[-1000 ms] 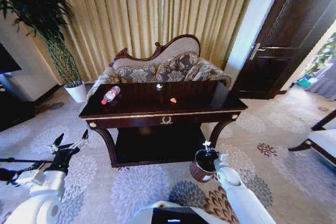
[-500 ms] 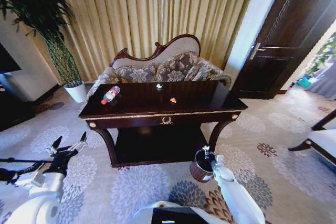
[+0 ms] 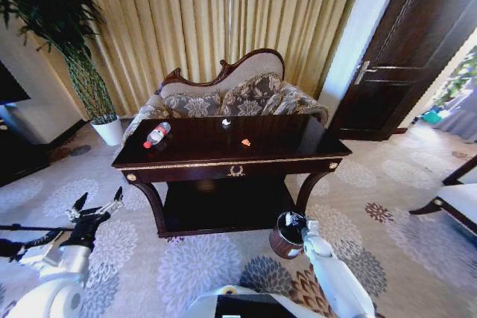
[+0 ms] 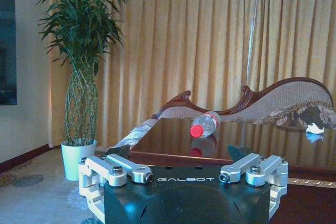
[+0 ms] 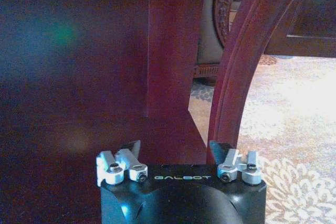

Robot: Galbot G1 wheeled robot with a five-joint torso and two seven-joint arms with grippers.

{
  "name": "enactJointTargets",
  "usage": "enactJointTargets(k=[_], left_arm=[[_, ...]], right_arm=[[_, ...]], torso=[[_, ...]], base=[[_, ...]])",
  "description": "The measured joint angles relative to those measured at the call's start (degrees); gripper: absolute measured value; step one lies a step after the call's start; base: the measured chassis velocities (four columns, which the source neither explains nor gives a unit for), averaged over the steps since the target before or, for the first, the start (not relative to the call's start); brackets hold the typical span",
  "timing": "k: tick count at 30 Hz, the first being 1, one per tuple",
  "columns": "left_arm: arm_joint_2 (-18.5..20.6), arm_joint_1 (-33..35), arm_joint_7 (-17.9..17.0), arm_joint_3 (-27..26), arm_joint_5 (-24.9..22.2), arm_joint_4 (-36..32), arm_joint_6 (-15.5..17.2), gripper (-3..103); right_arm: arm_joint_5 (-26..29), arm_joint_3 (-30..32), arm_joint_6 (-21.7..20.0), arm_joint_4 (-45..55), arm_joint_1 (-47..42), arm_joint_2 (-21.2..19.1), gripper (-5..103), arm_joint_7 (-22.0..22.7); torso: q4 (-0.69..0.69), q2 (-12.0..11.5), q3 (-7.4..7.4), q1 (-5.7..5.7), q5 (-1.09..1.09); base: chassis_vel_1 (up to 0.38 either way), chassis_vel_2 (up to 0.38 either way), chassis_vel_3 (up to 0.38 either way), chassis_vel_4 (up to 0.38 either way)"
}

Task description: Move to the front of the table and place the trash on the table into the trash bin.

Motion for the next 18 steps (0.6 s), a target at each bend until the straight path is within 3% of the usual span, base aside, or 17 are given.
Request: enactJointTargets(k=[7,18], left_arm=[[0.0,0.0,0.0,0.1,0.0,0.0,0.0,100],[0.1,0.0,0.0,0.2,0.0,0.0,0.0,100]], right_arm=[[0.2,0.5,0.3,0.7,-1.0,-0.3,99,0.0],[1.7,0.6,0.2,2.3,-2.0,-0.4,100,0.1]], torso=[[0.0,0.0,0.0,0.0,0.0],[0.0,0.0,0.0,0.0,0.0]], base=[[0.0,0.0,0.0,0.0],[0.0,0.0,0.0,0.0]])
